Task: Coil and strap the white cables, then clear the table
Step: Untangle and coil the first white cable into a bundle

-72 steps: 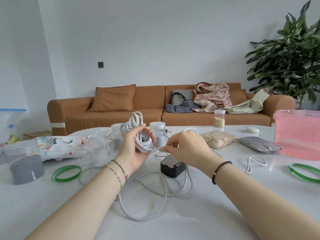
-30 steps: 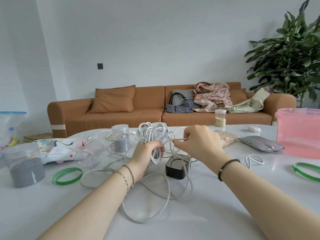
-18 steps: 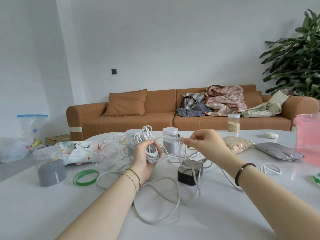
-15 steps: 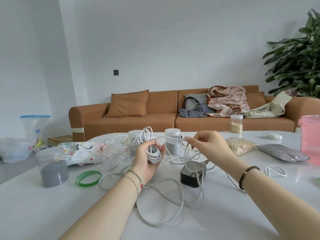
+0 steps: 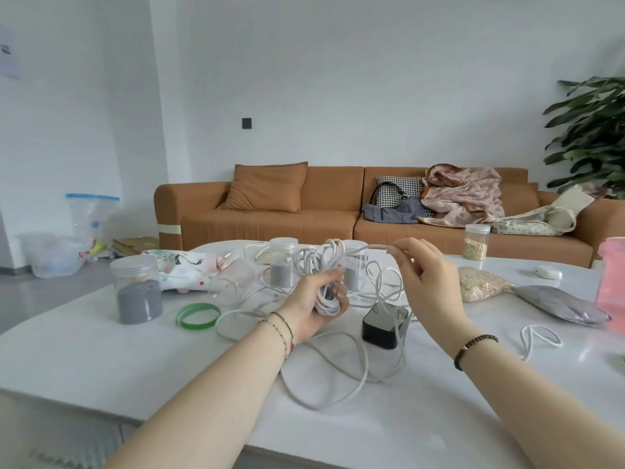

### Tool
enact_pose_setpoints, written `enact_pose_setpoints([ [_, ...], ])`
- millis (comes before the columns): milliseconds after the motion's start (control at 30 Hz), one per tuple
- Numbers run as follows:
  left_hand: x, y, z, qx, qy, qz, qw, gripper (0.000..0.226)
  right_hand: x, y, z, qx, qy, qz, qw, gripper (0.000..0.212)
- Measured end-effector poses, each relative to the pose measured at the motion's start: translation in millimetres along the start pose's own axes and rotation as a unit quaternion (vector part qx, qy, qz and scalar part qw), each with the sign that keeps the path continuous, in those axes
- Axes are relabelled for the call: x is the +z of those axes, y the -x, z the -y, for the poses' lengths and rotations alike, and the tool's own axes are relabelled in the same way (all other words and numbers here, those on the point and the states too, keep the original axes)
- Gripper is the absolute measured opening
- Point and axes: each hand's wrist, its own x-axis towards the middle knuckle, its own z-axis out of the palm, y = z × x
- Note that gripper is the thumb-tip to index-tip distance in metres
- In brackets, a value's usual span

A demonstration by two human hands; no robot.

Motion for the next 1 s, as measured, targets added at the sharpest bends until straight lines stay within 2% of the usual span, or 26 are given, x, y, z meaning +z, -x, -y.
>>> enact_pose_setpoints([
  [33, 3, 1, 2, -0.012, -0.006, 0.012, 1.0, 0.005, -2, 0, 0, -0.003, 0.003, -0.008, 1.0, 0.01],
  [167, 9, 3, 12, -0.045, -0.049, 0.072, 0.995, 0.026, -4, -1, -6, 0.007, 0.006, -0.013, 1.0, 0.011],
  [333, 10, 6, 14, -0.061, -0.109, 0.112, 0.986, 0.02, -5, -5, -12, 0.059, -0.061, -0.03, 0.996, 0.013],
  [400, 13, 7, 15, -0.059, -0.145, 0.096, 0.983, 0.008, -6, -6, -6, 0.042, -0.05, -0.033, 0.997, 0.013],
  [467, 12, 6, 17, -0.052, -0.166, 0.079, 0.982, 0.026, -6, -7, 3, 0.013, -0.036, -0.029, 0.999, 0.013],
  [500, 12, 5, 17, -0.047, -0.164, 0.077, 0.982, 0.028, -4, -7, 7, -0.01, -0.034, -0.024, 0.999, 0.012],
  [600, 13, 2, 20, -0.015, -0.152, 0.071, 0.986, 0.01, 2, -2, 11, -0.086, -0.018, 0.017, 0.996, 0.014],
  [667, 14, 0, 20, 0.019, -0.14, 0.039, 0.989, 0.013, 6, 0, 9, -0.114, 0.009, 0.053, 0.992, 0.02],
  [733, 14, -4, 19, 0.054, -0.123, -0.025, 0.991, 0.024, 7, 2, 8, -0.122, 0.024, 0.099, 0.987, 0.027],
  [800, 14, -6, 17, 0.091, -0.117, -0.085, 0.985, 0.024, 7, 2, 9, -0.118, 0.02, 0.141, 0.983, 0.034],
  [867, 11, -7, 15, 0.111, -0.113, -0.123, 0.98, 0.022, 8, 0, 9, -0.11, 0.015, 0.141, 0.984, 0.031],
  [1000, 11, -10, 14, 0.071, -0.058, -0.11, 0.99, 0.02, 8, 0, 7, -0.102, 0.03, 0.11, 0.988, 0.02],
])
